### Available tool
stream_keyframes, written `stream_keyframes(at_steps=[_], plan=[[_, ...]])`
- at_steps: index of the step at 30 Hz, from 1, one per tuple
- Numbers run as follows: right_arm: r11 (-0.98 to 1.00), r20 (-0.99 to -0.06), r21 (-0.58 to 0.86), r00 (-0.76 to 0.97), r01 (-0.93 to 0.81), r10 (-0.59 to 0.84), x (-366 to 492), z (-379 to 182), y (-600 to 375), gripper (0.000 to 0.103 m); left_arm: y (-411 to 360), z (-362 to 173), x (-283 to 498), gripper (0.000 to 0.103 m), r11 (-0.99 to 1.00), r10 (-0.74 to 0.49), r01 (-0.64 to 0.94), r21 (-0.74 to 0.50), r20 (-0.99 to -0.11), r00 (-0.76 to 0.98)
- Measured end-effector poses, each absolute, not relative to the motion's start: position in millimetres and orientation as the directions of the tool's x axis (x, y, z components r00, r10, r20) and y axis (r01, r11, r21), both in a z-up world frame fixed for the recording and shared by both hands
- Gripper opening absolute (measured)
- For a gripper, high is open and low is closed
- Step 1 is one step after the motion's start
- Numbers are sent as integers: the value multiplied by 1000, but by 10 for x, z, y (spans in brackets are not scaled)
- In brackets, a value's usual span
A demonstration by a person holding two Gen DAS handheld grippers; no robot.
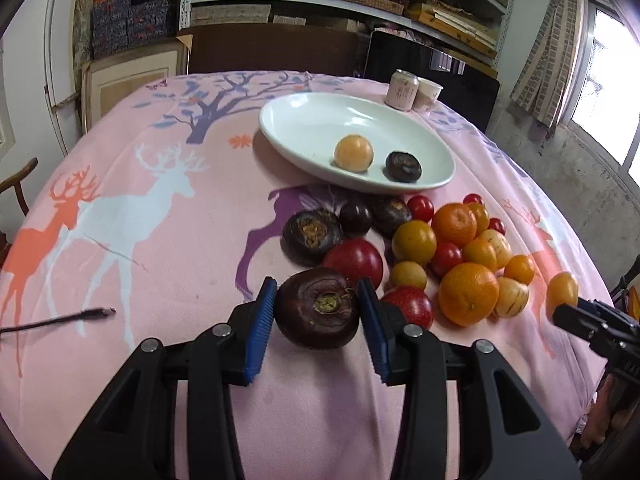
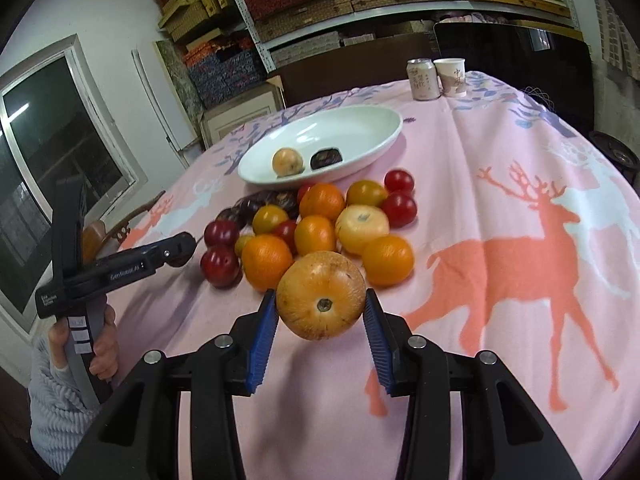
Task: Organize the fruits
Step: 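Carry both fruits over the white plate and release them onto it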
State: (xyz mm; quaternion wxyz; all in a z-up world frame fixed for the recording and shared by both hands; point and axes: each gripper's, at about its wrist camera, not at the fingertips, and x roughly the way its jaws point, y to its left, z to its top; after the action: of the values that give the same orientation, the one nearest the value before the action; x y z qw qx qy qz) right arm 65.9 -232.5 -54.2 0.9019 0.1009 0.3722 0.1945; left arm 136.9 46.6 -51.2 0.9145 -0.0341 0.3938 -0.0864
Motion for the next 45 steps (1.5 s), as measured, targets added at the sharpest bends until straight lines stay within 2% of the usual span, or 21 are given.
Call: stream_keyframes(at_steps=[4, 10, 15, 19, 20, 21, 22, 23, 28, 35, 38, 45], plan=[[903, -591, 310, 683, -298, 428, 1004, -195, -2360, 44, 381, -184, 1681, 41, 989, -142, 122, -78, -691, 709], [915, -541, 271, 739, -300, 402, 1896, 246, -2205, 44, 186, 162, 2398, 41, 992, -127, 106, -72, -662, 738], [919, -604, 301, 695, -254, 390, 2719, -69, -2062, 44, 174, -49, 2980, 41, 993, -106, 41, -109, -702, 704], [930, -640, 276, 676, -243, 367, 2934, -316, -1960, 44, 241, -307, 3242, 42, 991, -113, 17, -135, -746, 657], [933, -643, 266, 678, -241, 358, 2961, -362, -1953, 45, 248, -343, 3256, 45, 991, -111, 20, -130, -749, 654], [935, -646, 265, 676, -237, 355, 2970, -396, -1952, 48, 254, -376, 3263, 56, 992, -111, 22, -127, -752, 649], [932, -647, 274, 671, -239, 362, 2947, -407, -1959, 61, 260, -389, 3265, 63, 991, -115, 21, -133, -751, 650], [927, -640, 282, 672, -246, 373, 2931, -400, -1964, 64, 273, -389, 3263, 72, 989, -123, 19, -147, -744, 656], [939, -588, 250, 733, -237, 342, 2808, -290, -2087, 73, 285, -383, 3225, 84, 989, -119, 12, -150, -730, 673], [936, -566, 309, 758, -170, 324, 2777, -282, -2393, 77, 349, -391, 3142, 85, 988, -100, -23, -155, -738, 668], [932, -561, 324, 761, -161, 327, 2773, -278, -2426, 79, 340, -382, 3073, 88, 990, -87, -23, -137, -737, 670], [930, -559, 327, 759, -169, 334, 2761, -297, -2390, 84, 297, -371, 2957, 89, 996, -50, -21, -88, -733, 678]])
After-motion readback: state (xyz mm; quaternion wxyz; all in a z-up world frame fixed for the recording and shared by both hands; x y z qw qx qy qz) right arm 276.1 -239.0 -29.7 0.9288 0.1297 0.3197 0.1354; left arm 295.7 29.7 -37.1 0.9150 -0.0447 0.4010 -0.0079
